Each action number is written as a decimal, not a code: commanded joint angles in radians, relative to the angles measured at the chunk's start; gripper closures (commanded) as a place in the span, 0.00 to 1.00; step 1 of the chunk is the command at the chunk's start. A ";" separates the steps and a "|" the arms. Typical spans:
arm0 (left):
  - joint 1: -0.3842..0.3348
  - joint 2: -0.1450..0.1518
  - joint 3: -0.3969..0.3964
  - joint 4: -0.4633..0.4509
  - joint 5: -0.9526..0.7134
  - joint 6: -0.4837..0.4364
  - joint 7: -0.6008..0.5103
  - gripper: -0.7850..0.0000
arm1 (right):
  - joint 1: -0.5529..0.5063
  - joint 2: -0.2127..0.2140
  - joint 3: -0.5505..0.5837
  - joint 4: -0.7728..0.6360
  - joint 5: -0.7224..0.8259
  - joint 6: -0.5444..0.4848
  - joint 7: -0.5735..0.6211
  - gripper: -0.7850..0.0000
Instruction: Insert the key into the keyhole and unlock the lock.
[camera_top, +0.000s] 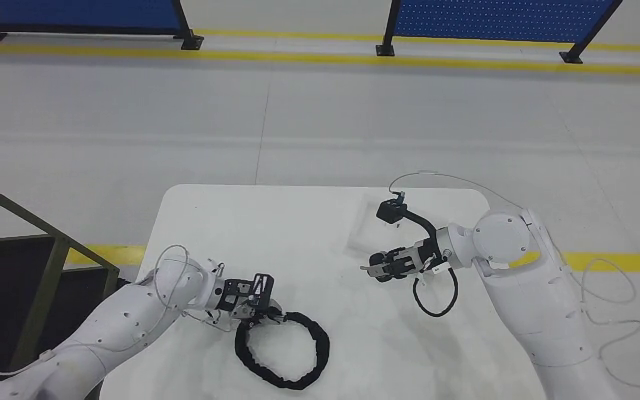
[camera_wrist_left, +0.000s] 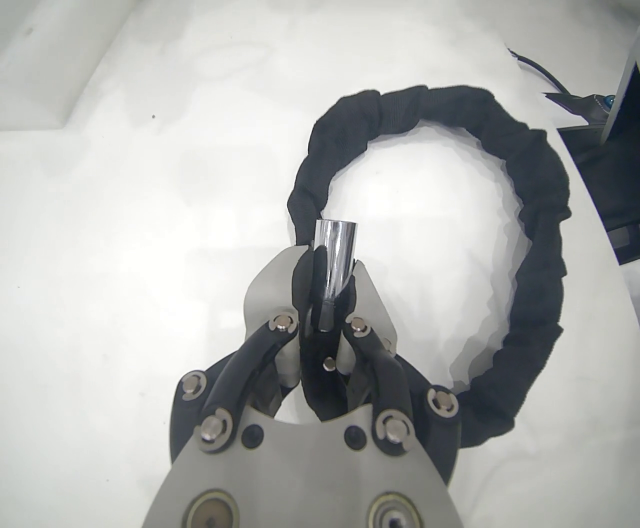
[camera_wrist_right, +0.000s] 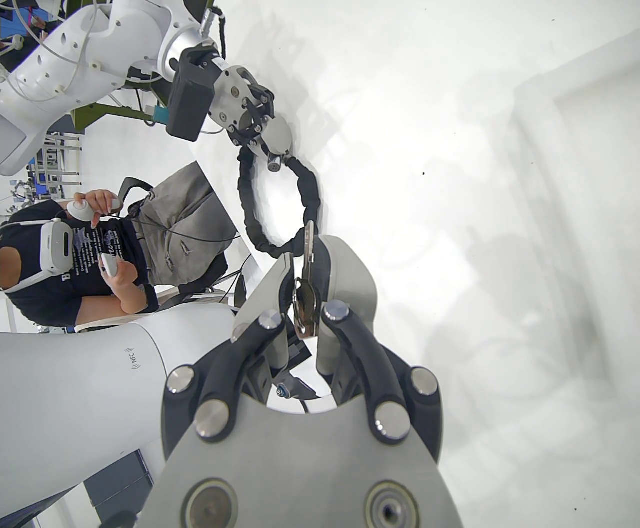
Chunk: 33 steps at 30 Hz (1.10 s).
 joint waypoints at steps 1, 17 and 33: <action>0.001 0.008 -0.014 -0.018 -0.009 -0.003 0.019 1.00 | 0.000 0.000 0.000 0.000 0.000 0.000 0.000 1.00; 0.041 0.156 -0.157 -0.308 0.005 0.021 0.199 1.00 | -0.003 0.000 -0.002 -0.002 0.001 -0.001 -0.003 1.00; 0.024 0.260 -0.268 -0.498 -0.052 0.032 0.211 1.00 | -0.065 0.096 -0.044 -0.313 0.165 0.170 0.000 1.00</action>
